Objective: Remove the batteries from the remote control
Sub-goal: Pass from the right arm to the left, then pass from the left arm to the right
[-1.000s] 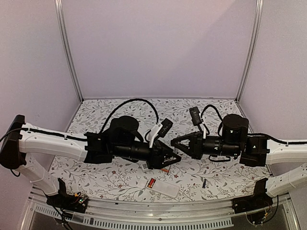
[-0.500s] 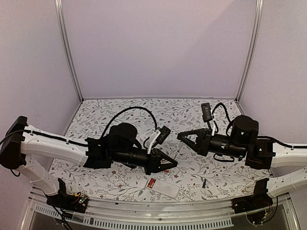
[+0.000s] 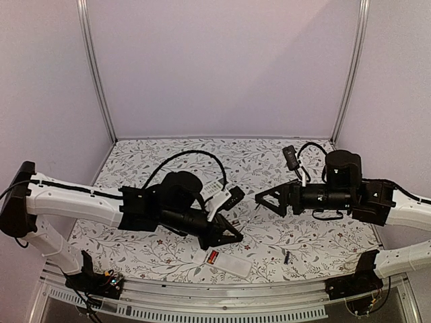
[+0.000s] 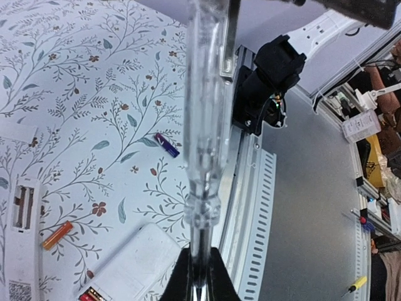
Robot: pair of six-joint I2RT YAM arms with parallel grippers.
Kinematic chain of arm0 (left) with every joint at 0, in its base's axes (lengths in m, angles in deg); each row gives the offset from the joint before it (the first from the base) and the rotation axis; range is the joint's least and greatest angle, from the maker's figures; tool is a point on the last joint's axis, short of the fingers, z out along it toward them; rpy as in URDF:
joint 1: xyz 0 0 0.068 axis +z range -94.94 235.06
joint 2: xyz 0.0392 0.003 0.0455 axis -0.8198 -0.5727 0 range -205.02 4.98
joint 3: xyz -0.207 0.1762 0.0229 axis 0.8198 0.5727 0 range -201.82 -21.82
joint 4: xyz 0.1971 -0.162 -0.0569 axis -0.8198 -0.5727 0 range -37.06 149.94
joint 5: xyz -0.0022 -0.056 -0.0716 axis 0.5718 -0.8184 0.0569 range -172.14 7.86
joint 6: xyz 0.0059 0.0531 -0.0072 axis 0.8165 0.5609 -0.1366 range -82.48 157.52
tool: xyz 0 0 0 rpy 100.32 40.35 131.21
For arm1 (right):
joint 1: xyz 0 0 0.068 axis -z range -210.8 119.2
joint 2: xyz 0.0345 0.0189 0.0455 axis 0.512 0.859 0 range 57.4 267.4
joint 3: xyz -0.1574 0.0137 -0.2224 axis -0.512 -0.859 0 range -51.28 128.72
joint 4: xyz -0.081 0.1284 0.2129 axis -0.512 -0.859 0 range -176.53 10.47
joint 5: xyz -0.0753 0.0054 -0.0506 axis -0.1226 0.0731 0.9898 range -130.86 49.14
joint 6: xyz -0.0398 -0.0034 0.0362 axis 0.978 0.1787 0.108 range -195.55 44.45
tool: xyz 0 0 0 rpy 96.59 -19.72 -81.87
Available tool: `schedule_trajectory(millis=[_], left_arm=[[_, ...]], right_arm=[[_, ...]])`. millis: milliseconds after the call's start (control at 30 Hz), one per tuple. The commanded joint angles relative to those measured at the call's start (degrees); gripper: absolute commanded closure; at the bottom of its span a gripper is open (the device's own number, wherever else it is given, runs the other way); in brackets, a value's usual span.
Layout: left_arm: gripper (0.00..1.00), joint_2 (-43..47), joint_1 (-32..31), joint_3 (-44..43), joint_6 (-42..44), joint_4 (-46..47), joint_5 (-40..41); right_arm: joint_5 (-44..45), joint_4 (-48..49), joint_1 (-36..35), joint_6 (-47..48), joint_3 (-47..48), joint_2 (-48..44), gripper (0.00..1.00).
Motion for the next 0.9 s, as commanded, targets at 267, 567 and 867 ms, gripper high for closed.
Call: schedule_trajectory(millis=[267,567,867], left_arm=[[1.0,-5.15,-1.21,-6.03,9.85,-11.85,-4.71],[1.0,-6.3,-1.21,-7.13,10.52,-11.76,-5.32],[1.0,-7.99,-1.21,-8.94,11.37,-13.48,-6.45]], right_arm=[[-21.3,-16.8,2.46,10.67,7.5,7.93,0.2],[-25.17,-16.09,2.36,12.5,7.77,12.87,0.49],[-26.54,-15.46,1.12,13.29,8.03,15.15,0.63]])
